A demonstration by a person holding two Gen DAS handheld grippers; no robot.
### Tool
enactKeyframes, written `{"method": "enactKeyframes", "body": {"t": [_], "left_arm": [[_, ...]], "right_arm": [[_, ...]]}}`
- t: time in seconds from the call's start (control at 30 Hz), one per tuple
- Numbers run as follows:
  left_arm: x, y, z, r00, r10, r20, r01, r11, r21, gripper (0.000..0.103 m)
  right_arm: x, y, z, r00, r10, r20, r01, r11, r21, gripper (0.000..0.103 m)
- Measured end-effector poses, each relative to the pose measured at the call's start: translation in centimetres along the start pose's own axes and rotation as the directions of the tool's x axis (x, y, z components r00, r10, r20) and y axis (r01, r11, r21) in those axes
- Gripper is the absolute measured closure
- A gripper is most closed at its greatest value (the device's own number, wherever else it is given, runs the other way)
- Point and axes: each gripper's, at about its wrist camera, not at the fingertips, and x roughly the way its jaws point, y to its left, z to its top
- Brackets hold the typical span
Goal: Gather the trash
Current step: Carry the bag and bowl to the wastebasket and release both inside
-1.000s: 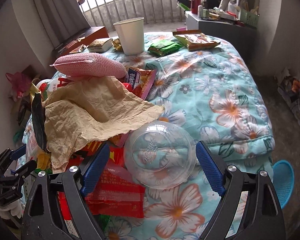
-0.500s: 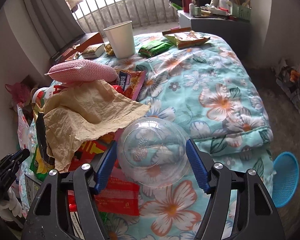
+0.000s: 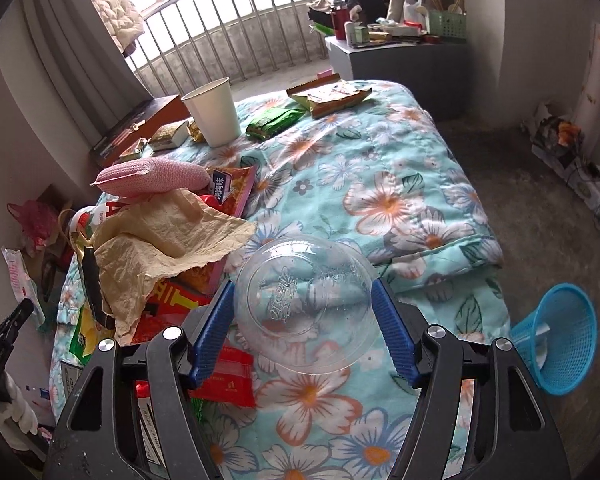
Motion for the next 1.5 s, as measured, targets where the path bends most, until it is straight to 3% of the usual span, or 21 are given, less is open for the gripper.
{"method": "enactKeyframes", "body": {"t": [0.2, 0.37, 0.5, 0.63, 0.77, 0.9, 1.0, 1.07, 1.3, 1.4, 1.5], "left_arm": [[-3.1, -1.4, 1.0, 0.997, -0.028, 0.07, 0.026, 0.999, 0.037, 0.098], [-5.6, -4.3, 2.8, 0.987, -0.103, 0.121, 0.092, 0.991, 0.096, 0.098], [-6.9, -8.2, 4.3, 0.967, -0.21, 0.147, 0.184, 0.968, 0.173, 0.098], [-7.1, -13.7, 5.6, 0.93, -0.346, 0.121, 0.305, 0.914, 0.269, 0.098], [-5.9, -20.5, 6.3, 0.876, -0.481, 0.033, 0.438, 0.822, 0.364, 0.098], [-3.2, -28.6, 6.2, 0.801, -0.584, -0.132, 0.579, 0.699, 0.419, 0.098], [-0.5, -35.2, 5.5, 0.747, -0.606, -0.274, 0.657, 0.609, 0.443, 0.098], [1.2, -40.1, 4.4, 0.724, -0.584, -0.366, 0.684, 0.538, 0.493, 0.098], [7.8, -54.7, -3.3, 0.714, -0.386, -0.585, 0.697, 0.304, 0.65, 0.098], [11.3, -58.9, -7.2, 0.713, -0.293, -0.637, 0.7, 0.242, 0.672, 0.097], [14.5, -62.7, -10.6, 0.697, -0.23, -0.68, 0.717, 0.2, 0.667, 0.097]], "right_arm": [[-2.9, -1.9, -0.5, 0.998, 0.011, 0.054, -0.014, 0.999, 0.046, 0.038], [-6.3, -4.2, -1.0, 0.992, 0.014, 0.124, -0.026, 0.995, 0.096, 0.038], [-8.9, -7.0, -1.8, 0.984, -0.009, 0.177, -0.019, 0.988, 0.151, 0.038], [-11.3, -10.8, -3.2, 0.974, -0.058, 0.217, 0.008, 0.974, 0.227, 0.038], [-13.2, -15.5, -5.2, 0.966, -0.125, 0.227, 0.048, 0.947, 0.318, 0.038], [-14.5, -20.9, -7.3, 0.959, -0.179, 0.22, 0.07, 0.9, 0.429, 0.038], [-14.7, -24.9, -8.8, 0.957, -0.209, 0.2, 0.082, 0.858, 0.507, 0.038], [-14.5, -27.5, -9.7, 0.958, -0.223, 0.183, 0.085, 0.825, 0.558, 0.038], [-12.1, -36.3, -12.0, 0.963, -0.226, 0.147, 0.051, 0.69, 0.722, 0.038], [-10.3, -39.5, -12.7, 0.969, -0.216, 0.121, 0.047, 0.64, 0.767, 0.038], [-8.0, -42.2, -13.0, 0.975, -0.209, 0.072, 0.072, 0.609, 0.79, 0.038]]}}
